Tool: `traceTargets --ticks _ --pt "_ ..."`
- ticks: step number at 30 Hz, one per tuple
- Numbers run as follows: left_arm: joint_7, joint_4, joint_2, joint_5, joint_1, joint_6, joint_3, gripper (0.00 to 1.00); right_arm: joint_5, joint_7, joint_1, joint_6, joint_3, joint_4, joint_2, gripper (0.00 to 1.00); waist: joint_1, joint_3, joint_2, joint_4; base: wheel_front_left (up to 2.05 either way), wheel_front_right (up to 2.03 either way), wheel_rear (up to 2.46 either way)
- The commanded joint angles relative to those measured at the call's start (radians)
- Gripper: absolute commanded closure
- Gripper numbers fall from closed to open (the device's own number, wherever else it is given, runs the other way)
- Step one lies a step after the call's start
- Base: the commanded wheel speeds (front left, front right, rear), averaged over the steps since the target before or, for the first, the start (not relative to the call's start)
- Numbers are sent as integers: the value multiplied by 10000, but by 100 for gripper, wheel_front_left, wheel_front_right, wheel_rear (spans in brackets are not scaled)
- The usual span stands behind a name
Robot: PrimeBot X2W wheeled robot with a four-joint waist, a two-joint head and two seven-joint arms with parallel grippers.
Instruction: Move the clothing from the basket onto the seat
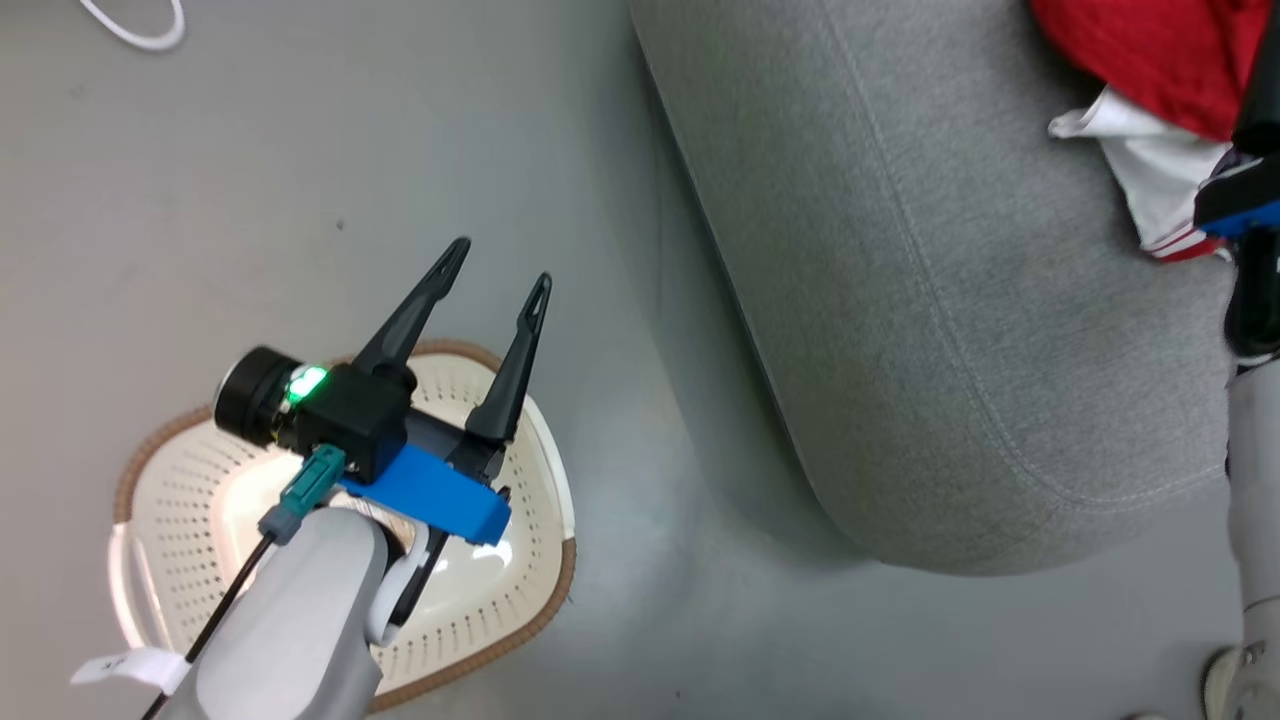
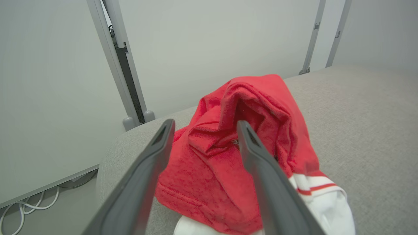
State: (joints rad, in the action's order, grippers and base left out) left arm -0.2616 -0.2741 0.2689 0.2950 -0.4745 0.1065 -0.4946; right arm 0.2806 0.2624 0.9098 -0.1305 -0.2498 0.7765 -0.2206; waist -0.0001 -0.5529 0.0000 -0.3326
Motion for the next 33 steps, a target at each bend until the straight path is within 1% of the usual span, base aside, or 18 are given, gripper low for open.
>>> traceTargets --ticks 1,5,11,14,16,22,26,30,33 --pt "-43 -62 -28 49 240 -4 137 0 -83 32 -324 -5 82 -124 114 0 1 876 0 224 0 0 0" --pt "-46 -189 -312 218 969 -2 755 0 -135 10 -1363 -4 597 -699 433 0 1 1835 0 459 0 0 0" --pt "-46 -235 -682 151 2129 8 1682 0 -378 -119 -3260 -5 1313 -2008 837 0 1 3056 0 1026 0 0 0" --pt "-44 -187 -877 90 2620 54 2096 0 -678 -263 -4187 -5 1453 -2727 969 0 1 3499 0 1318 0 0 0" --pt "-46 -219 -1011 62 2896 86 2321 0 -839 -339 -4826 -5 1382 -3153 1200 0 1 3810 0 1558 0 0 0" --pt "-40 -346 -1255 18 3429 177 2938 0 -1180 -567 -6249 -5 1308 -4258 1630 0 1 4422 0 2125 0 0 0" --pt "-39 -430 -1397 -52 3567 198 3209 0 -1386 -588 -6996 -5 1407 -4713 1699 0 1 4750 0 2539 0 0 0" --pt "-39 -620 -1488 -151 3672 227 3445 0 -1649 -602 -7615 -5 1751 -5064 1702 0 1 4996 0 2876 0 0 0" --pt "-41 -750 -1526 -162 3736 241 3641 0 -1620 -655 -7959 -5 1991 -5257 1700 0 1 5125 0 3069 0 0 0"
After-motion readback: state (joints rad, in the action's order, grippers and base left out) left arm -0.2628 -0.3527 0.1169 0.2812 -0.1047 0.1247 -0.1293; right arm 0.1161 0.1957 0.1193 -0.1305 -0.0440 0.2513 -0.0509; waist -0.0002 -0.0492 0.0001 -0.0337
